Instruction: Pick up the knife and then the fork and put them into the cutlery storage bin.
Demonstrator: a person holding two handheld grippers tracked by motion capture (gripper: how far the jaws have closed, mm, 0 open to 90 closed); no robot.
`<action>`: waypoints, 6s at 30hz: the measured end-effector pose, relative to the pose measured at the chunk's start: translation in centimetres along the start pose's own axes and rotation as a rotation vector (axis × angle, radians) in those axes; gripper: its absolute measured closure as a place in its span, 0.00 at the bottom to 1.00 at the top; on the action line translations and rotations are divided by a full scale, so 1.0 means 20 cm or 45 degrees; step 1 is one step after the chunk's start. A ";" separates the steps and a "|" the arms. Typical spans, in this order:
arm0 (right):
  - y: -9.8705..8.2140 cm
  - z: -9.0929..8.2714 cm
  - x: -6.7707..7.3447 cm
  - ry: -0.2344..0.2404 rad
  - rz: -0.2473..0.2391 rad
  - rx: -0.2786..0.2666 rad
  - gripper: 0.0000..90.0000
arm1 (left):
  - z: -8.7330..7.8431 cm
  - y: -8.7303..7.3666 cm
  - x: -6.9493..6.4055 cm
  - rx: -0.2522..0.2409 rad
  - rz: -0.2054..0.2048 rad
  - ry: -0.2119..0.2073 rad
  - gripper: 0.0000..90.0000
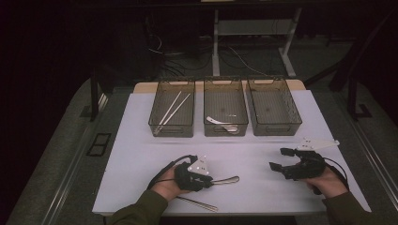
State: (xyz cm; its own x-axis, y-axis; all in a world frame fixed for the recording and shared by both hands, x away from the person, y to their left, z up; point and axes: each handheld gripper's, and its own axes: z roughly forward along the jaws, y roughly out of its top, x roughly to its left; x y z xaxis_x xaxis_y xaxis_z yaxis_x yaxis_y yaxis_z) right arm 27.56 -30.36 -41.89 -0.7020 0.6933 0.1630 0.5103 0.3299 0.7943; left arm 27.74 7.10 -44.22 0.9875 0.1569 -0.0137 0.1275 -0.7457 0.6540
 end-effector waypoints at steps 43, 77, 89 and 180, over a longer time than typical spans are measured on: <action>0.00 0.01 0.01 0.012 -0.006 0.003 0.25 | 0.01 0.01 0.07 -0.019 0.037 -0.036 0.88; 0.21 0.17 0.14 0.420 -0.291 0.113 0.36 | -0.07 0.19 0.12 -0.081 0.118 -0.081 0.88; 0.35 0.43 0.29 0.548 -0.603 0.321 0.53 | -0.07 0.30 0.13 -0.095 0.222 -0.104 0.88; 0.59 0.38 -0.73 -0.384 0.246 0.247 0.64 | -0.42 -0.25 0.10 -0.368 -0.339 0.233 0.21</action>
State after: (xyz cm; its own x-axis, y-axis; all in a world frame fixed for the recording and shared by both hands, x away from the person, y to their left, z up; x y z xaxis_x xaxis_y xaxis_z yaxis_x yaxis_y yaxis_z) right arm 47.49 -31.74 -39.36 -0.4218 0.9016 0.0964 0.7230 0.2702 0.6358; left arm 28.23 16.55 -41.07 0.8875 0.4512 -0.0931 0.3189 -0.4558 0.8310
